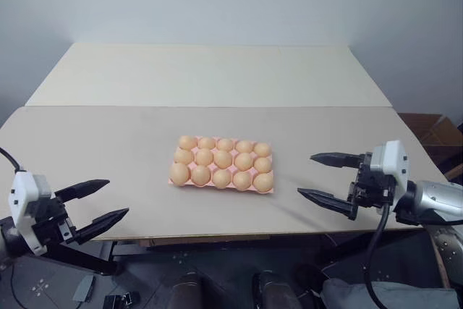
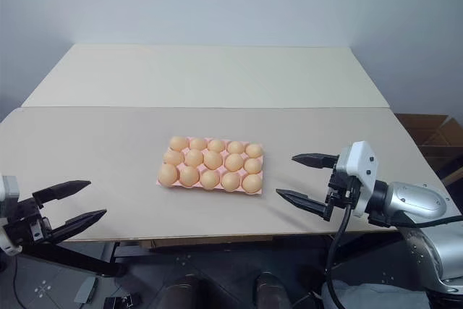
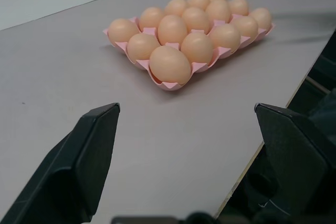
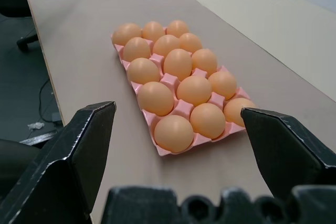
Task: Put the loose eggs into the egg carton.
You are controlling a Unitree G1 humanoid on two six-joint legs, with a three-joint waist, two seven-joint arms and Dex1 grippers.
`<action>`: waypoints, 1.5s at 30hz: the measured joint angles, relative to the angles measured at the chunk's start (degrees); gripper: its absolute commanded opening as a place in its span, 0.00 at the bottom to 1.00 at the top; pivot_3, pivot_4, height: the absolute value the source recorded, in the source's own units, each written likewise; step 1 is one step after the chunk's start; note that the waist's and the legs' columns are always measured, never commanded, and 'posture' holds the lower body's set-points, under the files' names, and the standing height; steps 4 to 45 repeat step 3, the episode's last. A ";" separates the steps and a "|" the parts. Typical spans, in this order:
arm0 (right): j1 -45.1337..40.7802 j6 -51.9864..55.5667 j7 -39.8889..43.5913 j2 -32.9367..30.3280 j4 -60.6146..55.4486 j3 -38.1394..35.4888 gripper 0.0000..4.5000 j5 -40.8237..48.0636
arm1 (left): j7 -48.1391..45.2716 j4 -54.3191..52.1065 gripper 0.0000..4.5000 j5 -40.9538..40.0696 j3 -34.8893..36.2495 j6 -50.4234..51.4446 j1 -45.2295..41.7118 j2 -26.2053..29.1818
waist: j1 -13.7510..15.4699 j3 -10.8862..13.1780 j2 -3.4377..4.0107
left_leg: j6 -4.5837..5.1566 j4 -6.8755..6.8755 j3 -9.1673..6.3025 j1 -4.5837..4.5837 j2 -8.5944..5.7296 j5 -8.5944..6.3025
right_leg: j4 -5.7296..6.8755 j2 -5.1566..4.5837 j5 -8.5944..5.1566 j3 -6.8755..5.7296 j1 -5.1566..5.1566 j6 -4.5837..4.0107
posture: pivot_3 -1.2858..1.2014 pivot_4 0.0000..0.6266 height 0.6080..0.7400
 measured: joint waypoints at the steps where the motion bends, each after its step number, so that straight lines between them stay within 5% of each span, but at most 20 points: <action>1: 0.01 -0.03 0.23 -0.05 0.21 -0.05 1.00 -0.01 | 0.74 -0.71 0.99 -0.34 0.35 0.27 0.11 0.00 | 0.00 0.00 0.00 | 0.00 0.00 0.00 0.01 0.00 0.00 | 0.00 0.00 0.00 0.00 0.00 0.00 | 0.52 0.24 1.00; 45: -0.01 -0.04 0.47 -0.05 0.48 -0.04 1.00 -0.04 | 2.11 -2.19 0.99 -1.24 1.20 1.38 0.36 0.00 | -0.01 0.00 0.00 | 0.00 0.00 0.00 0.02 0.00 0.00 | 0.01 0.01 -0.02 0.00 0.01 0.02 | 0.52 0.24 1.00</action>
